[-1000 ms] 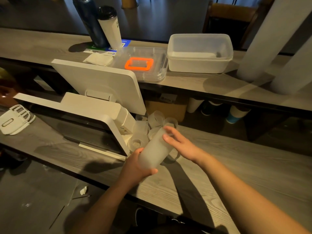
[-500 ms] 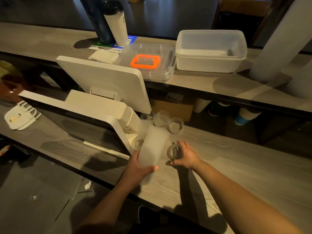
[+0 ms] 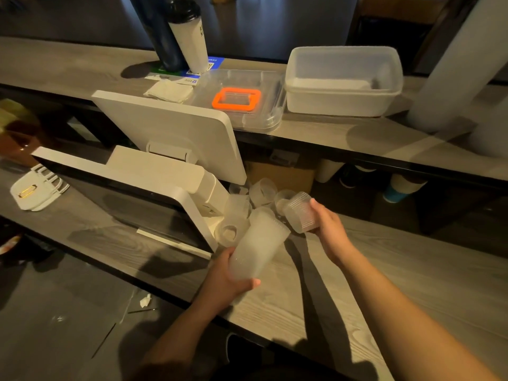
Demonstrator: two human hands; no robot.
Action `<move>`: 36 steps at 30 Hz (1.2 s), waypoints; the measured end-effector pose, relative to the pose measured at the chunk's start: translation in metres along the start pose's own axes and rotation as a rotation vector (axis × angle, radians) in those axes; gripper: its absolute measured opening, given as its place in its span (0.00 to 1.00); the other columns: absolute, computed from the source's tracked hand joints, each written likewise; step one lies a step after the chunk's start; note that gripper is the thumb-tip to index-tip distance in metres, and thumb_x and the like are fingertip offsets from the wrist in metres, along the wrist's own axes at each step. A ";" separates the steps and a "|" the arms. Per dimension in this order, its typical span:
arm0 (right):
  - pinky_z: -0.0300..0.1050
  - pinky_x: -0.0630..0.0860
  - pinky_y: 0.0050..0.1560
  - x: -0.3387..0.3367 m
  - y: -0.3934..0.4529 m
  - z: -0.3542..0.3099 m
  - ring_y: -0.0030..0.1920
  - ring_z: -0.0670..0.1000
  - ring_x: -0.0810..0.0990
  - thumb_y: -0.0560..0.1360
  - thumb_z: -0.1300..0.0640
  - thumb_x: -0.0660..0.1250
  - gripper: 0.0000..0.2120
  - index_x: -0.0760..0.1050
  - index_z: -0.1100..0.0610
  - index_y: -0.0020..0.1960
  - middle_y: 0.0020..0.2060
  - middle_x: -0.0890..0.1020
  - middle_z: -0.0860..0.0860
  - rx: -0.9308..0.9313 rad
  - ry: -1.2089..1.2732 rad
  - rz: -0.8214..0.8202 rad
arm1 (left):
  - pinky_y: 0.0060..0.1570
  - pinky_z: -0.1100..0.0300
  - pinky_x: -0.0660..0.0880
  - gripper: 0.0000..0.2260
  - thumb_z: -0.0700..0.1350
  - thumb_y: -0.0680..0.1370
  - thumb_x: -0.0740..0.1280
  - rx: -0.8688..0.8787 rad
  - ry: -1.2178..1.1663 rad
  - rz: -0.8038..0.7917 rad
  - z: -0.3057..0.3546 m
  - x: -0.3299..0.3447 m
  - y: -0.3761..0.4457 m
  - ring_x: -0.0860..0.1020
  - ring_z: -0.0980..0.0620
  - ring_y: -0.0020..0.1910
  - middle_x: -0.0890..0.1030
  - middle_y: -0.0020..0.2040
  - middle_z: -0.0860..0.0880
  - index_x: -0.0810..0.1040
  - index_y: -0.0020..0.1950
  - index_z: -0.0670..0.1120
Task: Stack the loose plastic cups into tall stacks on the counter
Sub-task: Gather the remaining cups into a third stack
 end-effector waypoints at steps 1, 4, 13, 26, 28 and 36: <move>0.47 0.76 0.61 0.003 -0.004 -0.007 0.56 0.49 0.83 0.81 0.44 0.61 0.13 0.79 0.48 0.59 0.52 0.86 0.48 -0.012 0.003 -0.046 | 0.44 0.64 0.72 0.38 0.53 0.63 0.81 0.019 0.014 -0.002 0.003 0.001 -0.001 0.75 0.56 0.56 0.73 0.59 0.57 0.66 0.67 0.57; 0.48 0.77 0.61 0.011 -0.012 -0.019 0.55 0.48 0.83 0.82 0.45 0.60 0.13 0.81 0.49 0.58 0.52 0.86 0.48 -0.061 -0.060 -0.132 | 0.42 0.68 0.70 0.37 0.51 0.63 0.81 0.063 0.046 -0.006 0.014 0.003 -0.003 0.74 0.56 0.56 0.72 0.57 0.60 0.66 0.68 0.56; 0.40 0.70 0.62 0.001 -0.028 -0.025 0.64 0.45 0.74 0.82 0.50 0.62 0.16 0.75 0.50 0.68 0.63 0.78 0.45 -0.185 -0.351 -0.080 | 0.40 0.69 0.67 0.38 0.50 0.65 0.80 0.128 0.109 -0.039 0.037 0.012 -0.008 0.71 0.63 0.50 0.69 0.55 0.61 0.66 0.70 0.53; 0.47 0.67 0.70 0.013 -0.028 -0.009 0.70 0.45 0.69 0.79 0.33 0.50 0.32 0.62 0.47 0.78 0.72 0.70 0.45 -0.081 -0.272 -0.074 | 0.40 0.63 0.71 0.39 0.51 0.67 0.80 0.035 -0.016 -0.051 0.026 0.015 -0.002 0.73 0.56 0.53 0.71 0.60 0.53 0.64 0.73 0.52; 0.50 0.70 0.70 0.007 -0.013 -0.006 0.66 0.47 0.72 0.80 0.36 0.56 0.30 0.63 0.49 0.77 0.70 0.72 0.48 -0.078 -0.280 0.040 | 0.42 0.60 0.73 0.38 0.51 0.67 0.80 0.005 -0.090 -0.029 0.022 0.013 0.002 0.74 0.54 0.54 0.72 0.62 0.51 0.65 0.72 0.51; 0.50 0.72 0.68 0.001 0.051 0.012 0.71 0.54 0.72 0.74 0.48 0.74 0.37 0.62 0.55 0.77 0.72 0.71 0.53 -0.073 -0.659 0.107 | 0.54 0.51 0.76 0.37 0.54 0.67 0.80 -0.067 -0.194 0.016 0.014 0.007 0.014 0.74 0.51 0.58 0.74 0.62 0.52 0.65 0.71 0.53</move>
Point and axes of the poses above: each hand's wrist, its own y-axis towards the middle knuckle, its own x-axis out of the palm, z = x × y, the point moved 5 cm from there along y, towards the middle knuckle
